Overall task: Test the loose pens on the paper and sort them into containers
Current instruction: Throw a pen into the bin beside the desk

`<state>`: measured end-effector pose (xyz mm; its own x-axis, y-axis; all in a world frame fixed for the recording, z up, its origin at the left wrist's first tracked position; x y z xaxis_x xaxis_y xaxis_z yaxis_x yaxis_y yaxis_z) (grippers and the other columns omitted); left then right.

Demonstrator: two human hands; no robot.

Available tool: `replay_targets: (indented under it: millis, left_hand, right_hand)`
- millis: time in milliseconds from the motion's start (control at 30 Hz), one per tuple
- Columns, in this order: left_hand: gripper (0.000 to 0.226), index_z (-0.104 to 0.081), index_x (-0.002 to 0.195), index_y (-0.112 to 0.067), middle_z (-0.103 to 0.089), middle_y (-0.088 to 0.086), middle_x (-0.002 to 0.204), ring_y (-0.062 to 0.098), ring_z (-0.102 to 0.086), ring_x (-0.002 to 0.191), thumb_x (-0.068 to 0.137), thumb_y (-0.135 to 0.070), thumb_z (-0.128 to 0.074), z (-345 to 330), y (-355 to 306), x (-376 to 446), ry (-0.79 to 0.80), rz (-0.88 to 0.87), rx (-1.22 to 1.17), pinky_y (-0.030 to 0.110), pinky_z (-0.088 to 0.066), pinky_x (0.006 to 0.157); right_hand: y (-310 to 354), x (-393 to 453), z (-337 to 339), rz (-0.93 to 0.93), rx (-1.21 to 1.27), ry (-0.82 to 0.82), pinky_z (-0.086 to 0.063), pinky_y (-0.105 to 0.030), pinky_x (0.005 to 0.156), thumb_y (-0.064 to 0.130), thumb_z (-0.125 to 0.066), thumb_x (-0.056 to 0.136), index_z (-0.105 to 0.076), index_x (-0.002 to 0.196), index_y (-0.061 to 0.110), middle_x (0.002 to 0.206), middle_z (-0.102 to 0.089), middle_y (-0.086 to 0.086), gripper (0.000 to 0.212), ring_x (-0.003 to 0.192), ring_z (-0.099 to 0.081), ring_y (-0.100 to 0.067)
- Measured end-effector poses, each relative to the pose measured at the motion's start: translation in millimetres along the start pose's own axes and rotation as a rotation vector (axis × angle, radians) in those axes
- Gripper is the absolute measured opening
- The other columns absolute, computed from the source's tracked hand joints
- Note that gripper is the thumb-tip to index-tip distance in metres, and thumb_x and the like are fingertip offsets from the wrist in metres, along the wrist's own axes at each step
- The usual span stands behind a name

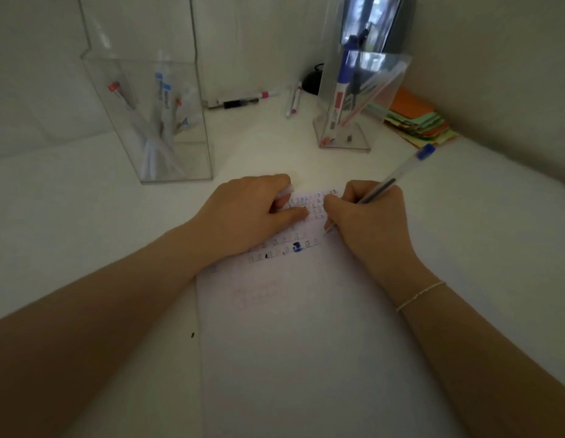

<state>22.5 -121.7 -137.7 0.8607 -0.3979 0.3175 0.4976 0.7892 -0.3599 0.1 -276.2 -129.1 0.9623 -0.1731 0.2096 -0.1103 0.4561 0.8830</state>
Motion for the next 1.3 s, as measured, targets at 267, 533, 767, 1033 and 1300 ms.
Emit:
replay_targets:
  millis: [267,533,767,1033,1300]
  left_hand:
    - [0.039,-0.035,0.067,-0.022,-0.045,-0.006,0.060,0.008,-0.041,0.054,0.086,-0.054,-0.050,-1.3,1.0,-0.1,-0.004,-0.002,0.003,0.027,-0.033,0.054]
    - [0.040,-0.033,0.066,-0.024,-0.043,-0.006,0.058,0.007,-0.040,0.053,0.086,-0.054,-0.050,-0.2,0.5,-0.3,0.006,0.000,0.001,0.026,-0.032,0.053]
    - [0.038,-0.034,0.067,-0.023,-0.044,-0.006,0.059,0.009,-0.041,0.054,0.086,-0.053,-0.050,0.3,-0.8,-1.4,0.017,-0.002,-0.007,0.029,-0.037,0.056]
    - [0.039,-0.032,0.065,-0.023,-0.041,-0.005,0.057,0.012,-0.042,0.054,0.097,-0.045,-0.032,1.9,-3.9,-4.1,0.020,-0.005,-0.093,0.028,-0.031,0.053]
    - [0.030,-0.036,0.076,-0.023,-0.046,-0.006,0.062,0.009,-0.046,0.057,0.098,-0.043,-0.030,2.4,-8.7,-6.5,0.030,-0.069,-0.060,0.026,-0.037,0.057]
  right_hand:
    - [-2.3,2.9,-3.0,0.059,-0.066,-0.009,-0.037,-0.011,0.040,0.001,-0.061,0.076,-0.049,0.065,-0.019,0.065,-0.056,-0.036,0.025,0.042,-0.047,-0.014]
    - [-2.8,3.8,-2.4,0.078,-0.089,-0.007,-0.037,-0.014,0.040,-0.001,-0.059,0.076,-0.048,0.063,-0.018,0.062,-0.053,-0.036,0.025,0.037,-0.045,-0.008]
    - [-0.1,0.7,-3.5,0.069,-0.040,0.033,-0.034,-0.009,0.037,-0.002,-0.060,0.077,-0.052,0.062,-0.019,0.058,-0.056,-0.033,0.024,0.030,-0.045,-0.002]
    - [-6.4,5.1,4.3,0.021,0.110,-0.053,-0.037,-0.018,0.041,0.005,-0.066,0.080,-0.047,0.056,-0.007,0.051,-0.053,-0.022,0.033,0.037,-0.044,-0.017]
    - [-8.7,5.3,9.8,-0.211,0.944,0.026,-0.057,-0.030,0.059,0.010,-0.056,0.089,-0.062,0.075,0.004,0.067,-0.068,-0.007,0.016,0.060,-0.067,-0.022]
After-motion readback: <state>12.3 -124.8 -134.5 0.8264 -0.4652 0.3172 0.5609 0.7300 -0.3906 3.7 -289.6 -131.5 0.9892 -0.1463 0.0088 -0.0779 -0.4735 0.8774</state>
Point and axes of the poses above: each hand's wrist, its own x-axis towards the middle knuckle, its own z-axis out of the back of the hand, y = z × x, the point moved 5 cm from there along x, towards the middle knuckle
